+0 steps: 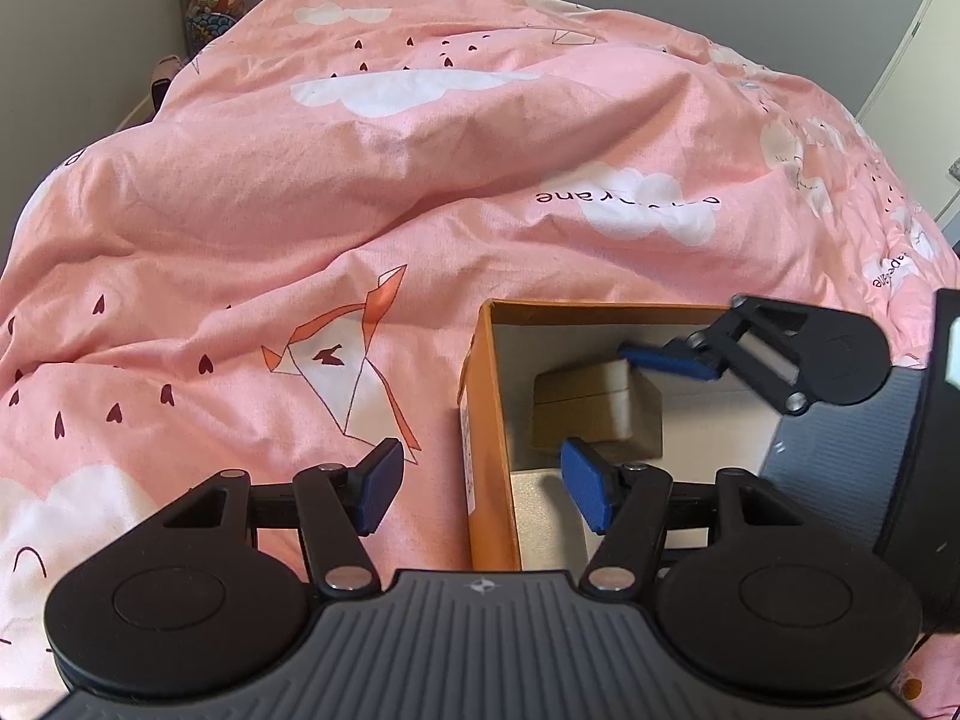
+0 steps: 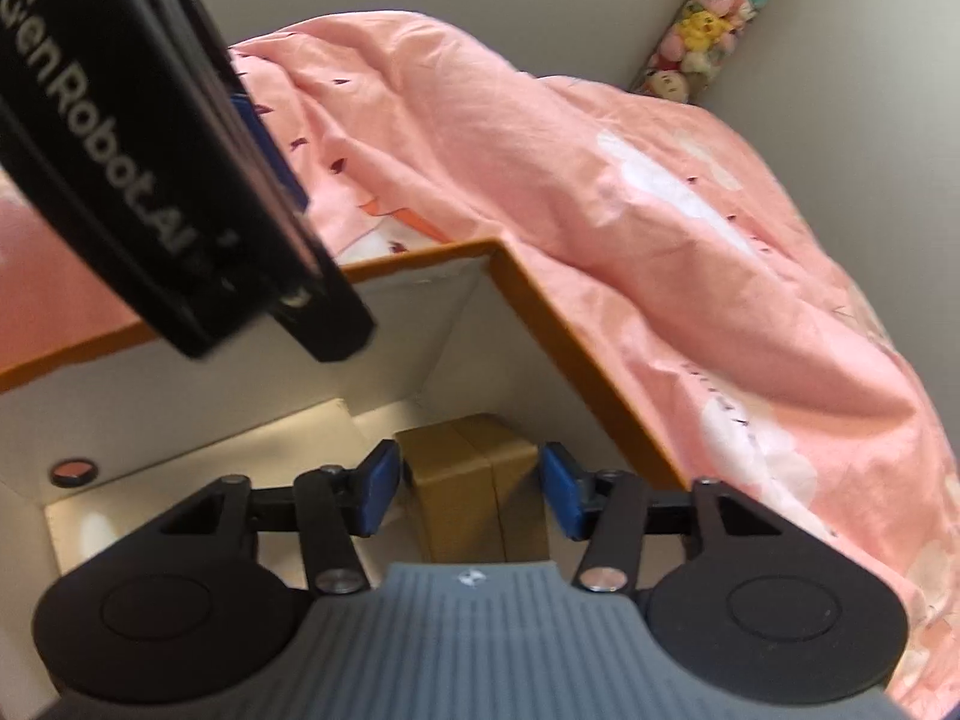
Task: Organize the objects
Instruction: 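Lower the gold box into the orange box corner and open the right tool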
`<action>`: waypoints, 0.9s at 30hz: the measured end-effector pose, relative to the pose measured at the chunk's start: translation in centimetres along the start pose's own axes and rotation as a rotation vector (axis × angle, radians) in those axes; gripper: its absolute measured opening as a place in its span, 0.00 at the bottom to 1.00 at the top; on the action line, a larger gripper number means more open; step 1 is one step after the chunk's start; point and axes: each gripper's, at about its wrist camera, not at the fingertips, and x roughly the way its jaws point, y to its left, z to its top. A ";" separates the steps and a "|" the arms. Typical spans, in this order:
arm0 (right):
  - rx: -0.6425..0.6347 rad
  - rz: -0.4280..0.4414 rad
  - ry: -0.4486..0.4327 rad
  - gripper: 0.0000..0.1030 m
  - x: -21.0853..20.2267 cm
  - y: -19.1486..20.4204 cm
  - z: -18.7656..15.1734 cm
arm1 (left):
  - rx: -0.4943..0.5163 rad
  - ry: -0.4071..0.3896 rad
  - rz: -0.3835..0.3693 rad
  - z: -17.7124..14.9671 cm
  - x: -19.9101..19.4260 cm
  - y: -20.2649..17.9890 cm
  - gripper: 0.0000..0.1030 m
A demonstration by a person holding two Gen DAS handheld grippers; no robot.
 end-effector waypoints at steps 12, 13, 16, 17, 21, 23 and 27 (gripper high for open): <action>0.246 0.055 0.102 0.74 -0.6 -3.3 -1.6 | 0.004 0.015 -0.004 -0.4 0.3 -0.3 0.70; 0.266 0.054 0.114 0.74 -0.6 -3.6 -1.9 | 0.005 0.016 -0.004 -0.4 0.3 -0.3 0.70; 0.325 0.059 0.159 0.75 -0.7 -4.0 -3.1 | 0.006 0.019 0.001 -0.4 0.4 -0.3 0.70; 0.343 0.063 0.176 0.72 -0.5 -4.2 -3.4 | 0.003 0.020 0.002 -0.4 0.5 -0.2 0.70; 0.405 0.088 0.215 0.39 0.4 -4.6 -4.4 | -0.001 0.023 0.002 -0.5 0.6 -0.1 0.70; 0.436 0.091 0.210 0.34 0.8 -4.7 -4.8 | 0.001 0.023 0.006 -0.5 0.7 -0.1 0.70; 0.470 0.121 0.185 0.31 1.3 -4.5 -4.4 | 0.001 0.025 0.006 -0.5 0.8 -0.1 0.70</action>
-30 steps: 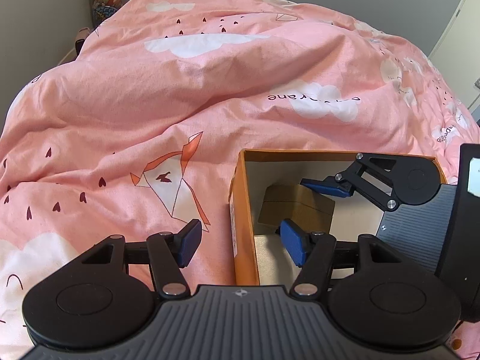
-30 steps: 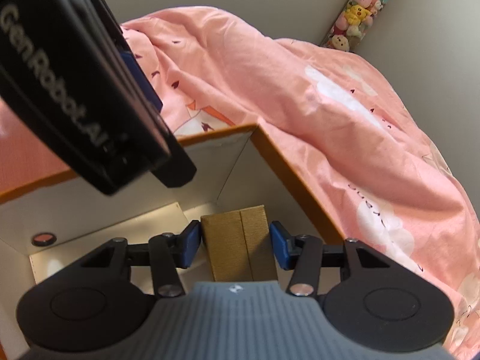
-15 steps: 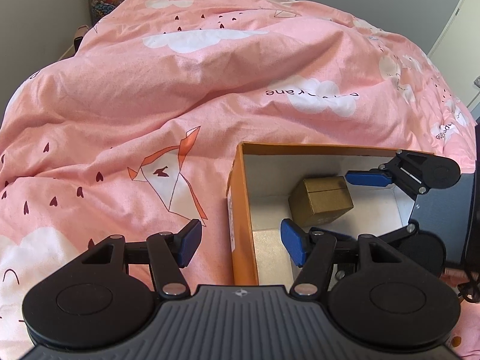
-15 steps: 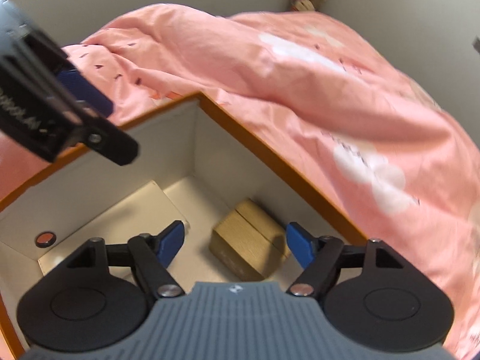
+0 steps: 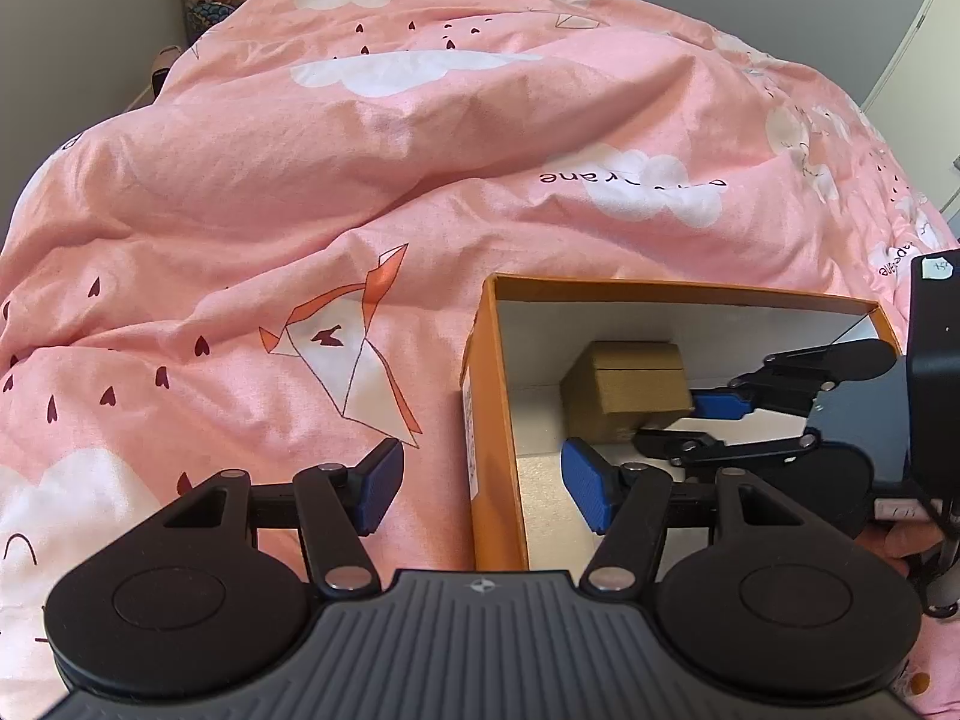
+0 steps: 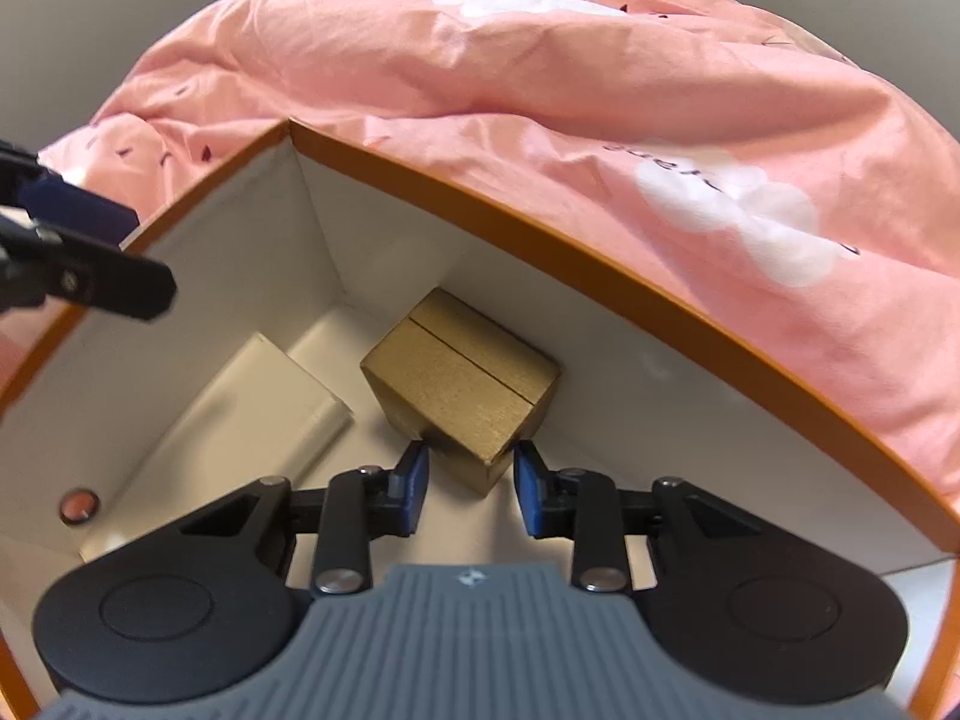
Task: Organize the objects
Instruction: 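Lower the gold box into the orange box corner and open the right tool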
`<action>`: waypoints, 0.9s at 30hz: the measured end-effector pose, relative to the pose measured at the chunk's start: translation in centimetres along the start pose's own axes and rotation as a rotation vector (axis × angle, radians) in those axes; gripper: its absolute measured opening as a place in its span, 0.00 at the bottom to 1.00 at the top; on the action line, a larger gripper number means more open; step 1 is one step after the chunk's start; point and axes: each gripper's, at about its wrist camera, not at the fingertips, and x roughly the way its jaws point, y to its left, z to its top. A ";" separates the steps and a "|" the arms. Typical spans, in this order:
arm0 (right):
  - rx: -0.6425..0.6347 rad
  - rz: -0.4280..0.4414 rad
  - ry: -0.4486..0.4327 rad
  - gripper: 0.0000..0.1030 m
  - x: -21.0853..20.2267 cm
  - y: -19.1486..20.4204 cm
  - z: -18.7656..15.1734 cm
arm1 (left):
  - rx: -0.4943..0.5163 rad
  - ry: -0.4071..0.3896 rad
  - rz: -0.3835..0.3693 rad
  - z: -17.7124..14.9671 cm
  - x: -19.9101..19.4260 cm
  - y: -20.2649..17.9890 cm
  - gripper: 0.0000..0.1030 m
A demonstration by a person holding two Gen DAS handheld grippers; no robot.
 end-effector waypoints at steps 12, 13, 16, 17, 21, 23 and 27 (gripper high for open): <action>-0.140 0.086 -0.054 0.10 0.8 3.8 1.9 | -0.004 -0.003 0.000 -0.1 0.0 0.4 0.70; -0.144 0.088 -0.054 0.09 0.8 3.9 2.0 | -0.004 -0.002 0.000 -0.1 -0.1 0.4 0.70; -0.142 0.090 -0.046 0.09 0.9 3.9 1.9 | 0.000 -0.004 0.002 -0.2 -0.3 0.3 0.70; -0.136 0.087 -0.041 0.09 0.9 3.8 1.9 | 0.004 -0.008 0.005 -0.3 -0.4 0.2 0.70; -0.119 0.065 -0.048 0.09 -0.5 3.5 1.6 | 0.019 -0.026 0.008 -0.6 -1.5 -0.6 0.70; -0.106 0.053 -0.056 0.10 -1.9 3.5 1.3 | 0.023 -0.036 0.008 -0.8 -2.1 -1.1 0.70; -0.057 0.037 -0.084 0.12 -5.4 3.3 0.5 | 0.063 -0.080 0.028 -1.5 -3.9 -2.6 0.70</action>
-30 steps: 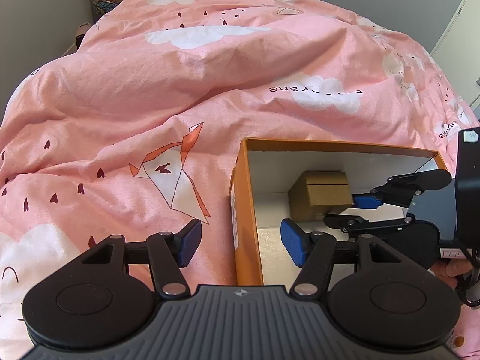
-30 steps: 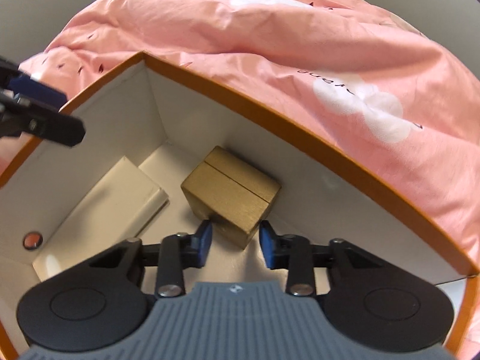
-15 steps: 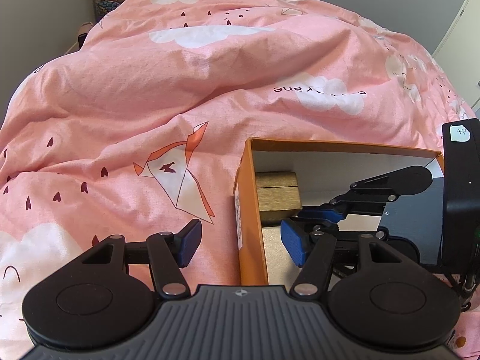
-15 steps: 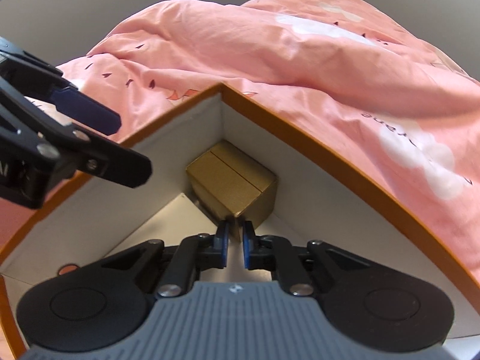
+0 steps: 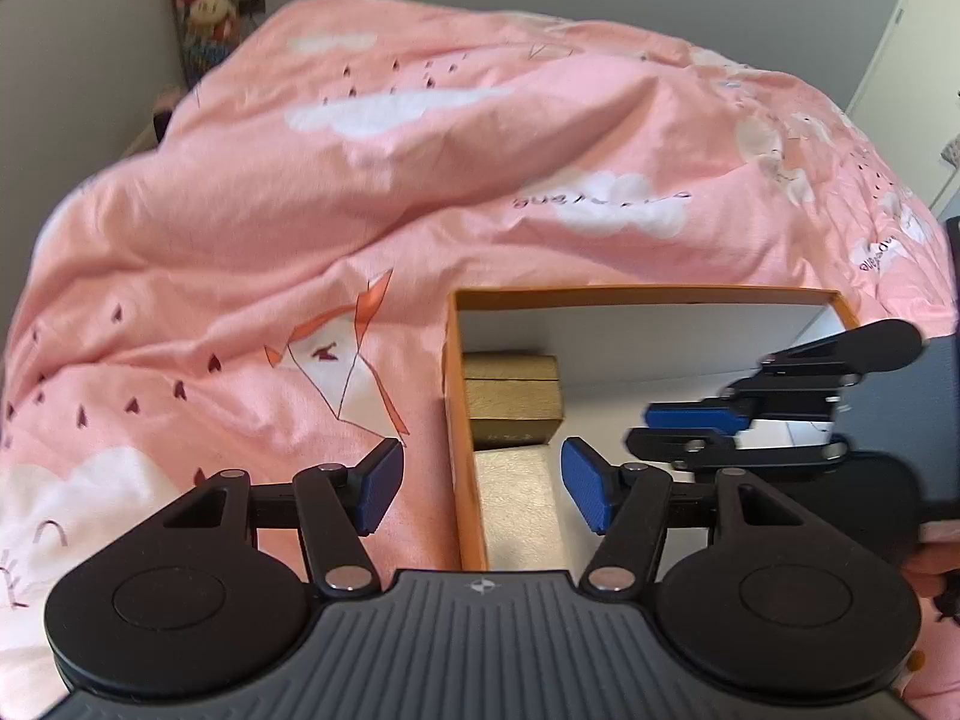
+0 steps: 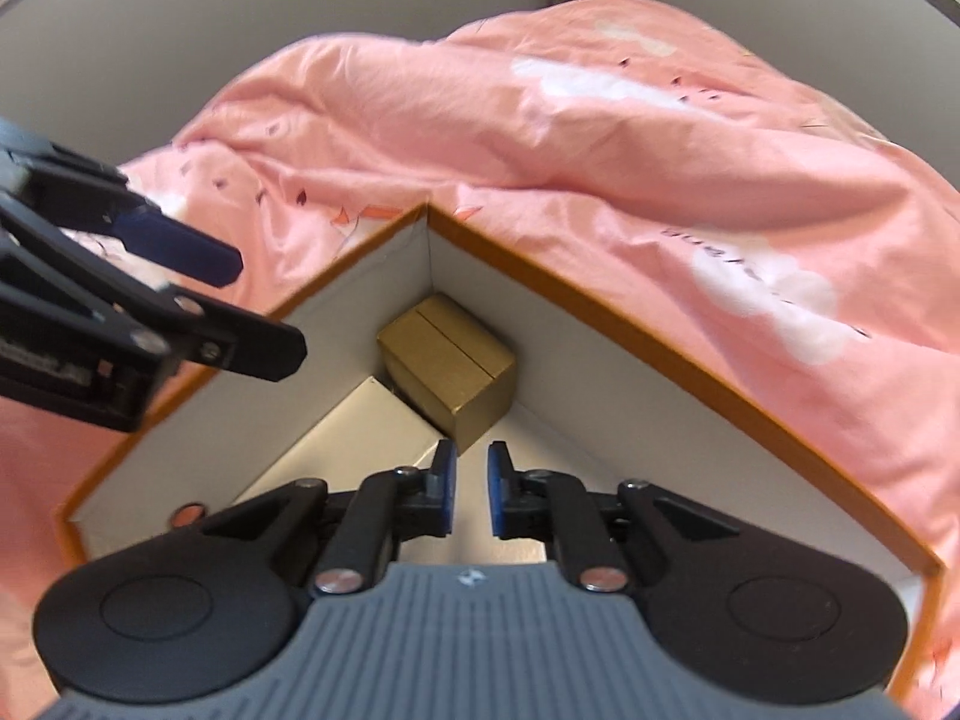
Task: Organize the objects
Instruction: 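Lower the gold box into the orange box corner and open the right tool, then grasp the pink backpack with the left tool while the right tool grasps the pink wallet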
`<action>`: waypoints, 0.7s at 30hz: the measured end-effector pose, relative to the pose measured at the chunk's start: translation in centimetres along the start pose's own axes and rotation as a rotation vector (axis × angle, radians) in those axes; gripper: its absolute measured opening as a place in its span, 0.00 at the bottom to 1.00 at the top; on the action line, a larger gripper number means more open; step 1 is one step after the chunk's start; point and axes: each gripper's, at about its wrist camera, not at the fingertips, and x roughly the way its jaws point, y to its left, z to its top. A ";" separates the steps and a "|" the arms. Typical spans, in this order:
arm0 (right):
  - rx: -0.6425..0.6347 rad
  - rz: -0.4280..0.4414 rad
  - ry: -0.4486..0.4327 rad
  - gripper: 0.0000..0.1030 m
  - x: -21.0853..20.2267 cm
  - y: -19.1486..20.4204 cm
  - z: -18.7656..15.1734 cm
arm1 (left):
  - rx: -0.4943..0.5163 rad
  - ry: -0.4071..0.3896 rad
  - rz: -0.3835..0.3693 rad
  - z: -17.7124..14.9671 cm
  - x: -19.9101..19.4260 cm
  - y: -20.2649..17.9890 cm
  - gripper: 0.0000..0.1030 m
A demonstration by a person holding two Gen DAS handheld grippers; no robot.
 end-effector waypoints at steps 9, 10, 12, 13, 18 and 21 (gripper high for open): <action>0.187 0.024 -0.106 0.12 -9.9 0.3 -4.9 | 0.098 -0.131 -0.082 -3.6 -7.2 -3.9 0.70; 0.205 0.033 -0.119 0.13 -10.9 0.4 -5.7 | 0.101 -0.127 -0.098 -4.2 -7.5 -4.3 0.70; 0.239 0.051 -0.138 0.14 -12.6 0.8 -7.4 | 0.094 -0.105 -0.142 -5.7 -8.2 -4.8 0.70; 0.256 0.056 -0.142 0.16 -13.2 1.0 -8.3 | 0.089 -0.089 -0.163 -6.3 -8.2 -5.0 0.70; 0.315 0.025 -0.115 0.29 -15.0 2.0 -12.6 | 0.026 0.017 -0.230 -10.1 -7.4 -5.3 0.70; 0.368 0.004 -0.078 0.37 -15.2 2.1 -15.1 | -0.027 0.089 -0.249 -12.3 -6.0 -4.9 0.70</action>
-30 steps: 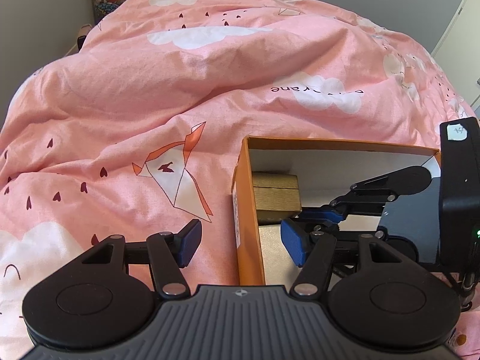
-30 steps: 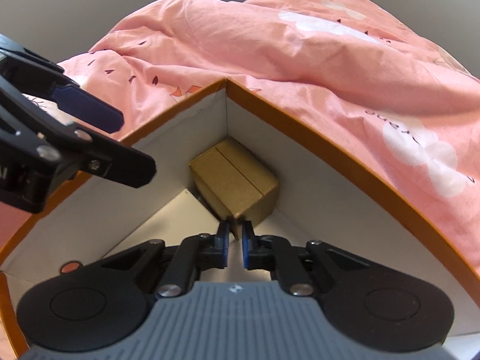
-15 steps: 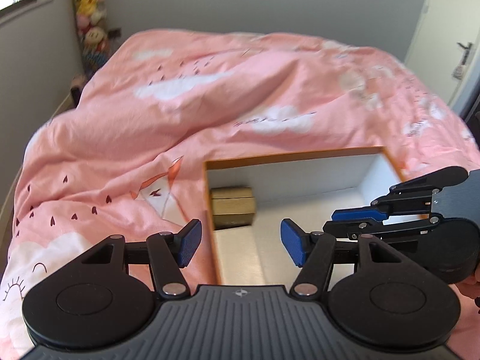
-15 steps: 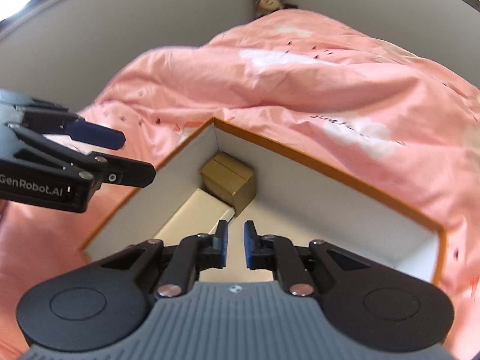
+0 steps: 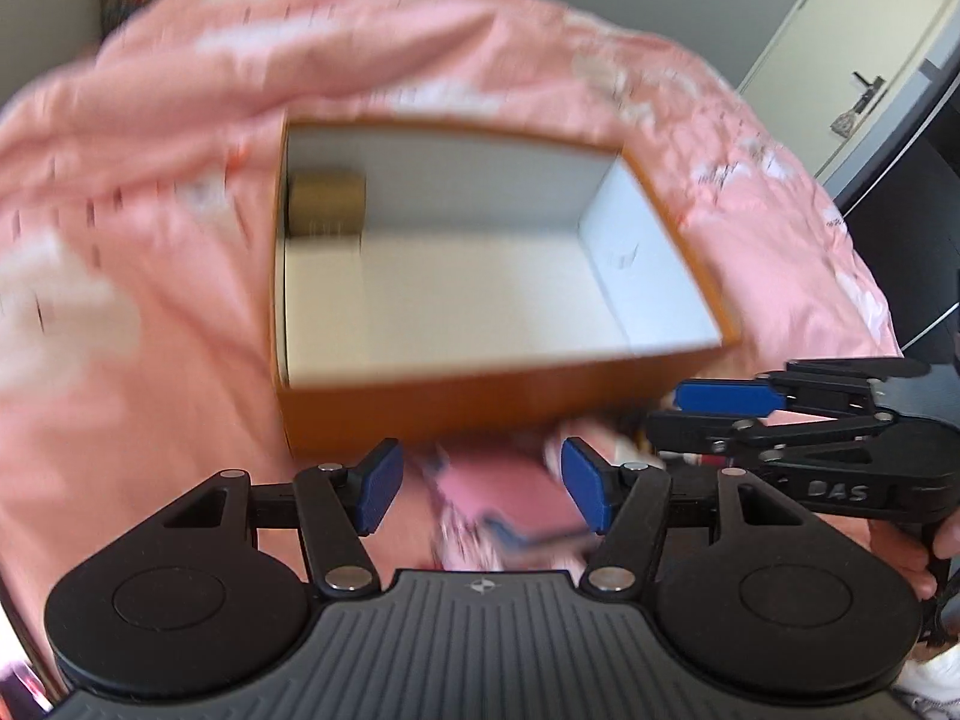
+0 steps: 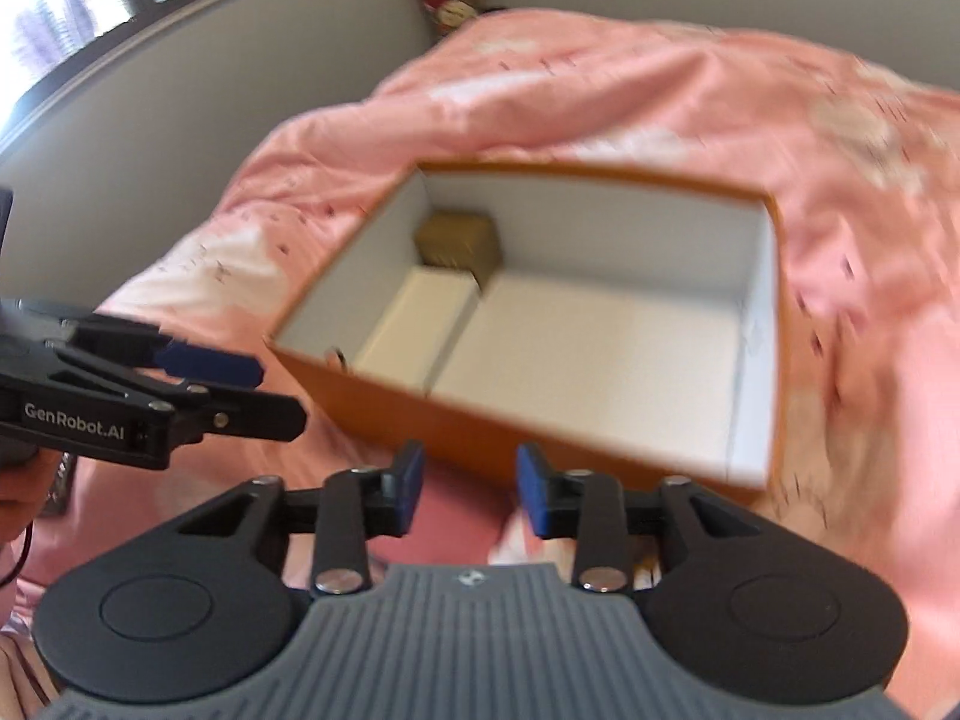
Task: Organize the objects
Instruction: 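Grasp the pink backpack with the left tool while the right tool grasps the pink wallet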
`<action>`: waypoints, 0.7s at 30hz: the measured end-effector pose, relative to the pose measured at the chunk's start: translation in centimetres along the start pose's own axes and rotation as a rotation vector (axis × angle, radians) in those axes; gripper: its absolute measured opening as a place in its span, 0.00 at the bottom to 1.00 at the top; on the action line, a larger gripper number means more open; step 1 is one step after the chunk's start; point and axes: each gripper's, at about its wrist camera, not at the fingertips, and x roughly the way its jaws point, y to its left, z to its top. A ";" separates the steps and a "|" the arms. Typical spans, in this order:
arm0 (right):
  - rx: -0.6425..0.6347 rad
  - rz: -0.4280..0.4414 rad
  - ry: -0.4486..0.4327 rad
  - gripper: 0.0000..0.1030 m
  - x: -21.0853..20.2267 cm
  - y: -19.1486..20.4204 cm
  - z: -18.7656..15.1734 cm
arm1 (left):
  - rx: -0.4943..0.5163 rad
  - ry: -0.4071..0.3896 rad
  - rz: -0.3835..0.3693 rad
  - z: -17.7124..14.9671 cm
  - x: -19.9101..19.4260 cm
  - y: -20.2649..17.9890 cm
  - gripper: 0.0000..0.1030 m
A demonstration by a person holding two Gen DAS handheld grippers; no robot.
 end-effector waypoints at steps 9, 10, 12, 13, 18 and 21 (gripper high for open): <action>-0.038 0.028 0.067 0.37 0.8 1.0 -4.0 | -0.186 0.183 -0.042 -3.7 5.1 2.4 0.68; -0.055 0.029 0.069 0.37 1.0 1.2 -4.1 | -0.202 0.190 -0.045 -3.8 5.5 2.5 0.68; -0.100 0.024 0.074 0.37 1.3 1.7 -4.2 | -0.206 0.204 -0.038 -3.9 6.3 2.6 0.66; -0.126 0.017 0.078 0.37 1.5 2.0 -4.2 | -0.204 0.208 -0.045 -3.9 6.5 2.6 0.64; -0.257 0.006 0.116 0.37 2.6 3.2 -4.0 | -0.190 0.217 -0.061 -4.4 7.4 2.2 0.40; -0.359 0.011 0.153 0.39 3.4 4.0 -3.9 | -0.163 0.208 -0.051 -4.4 7.0 1.9 0.31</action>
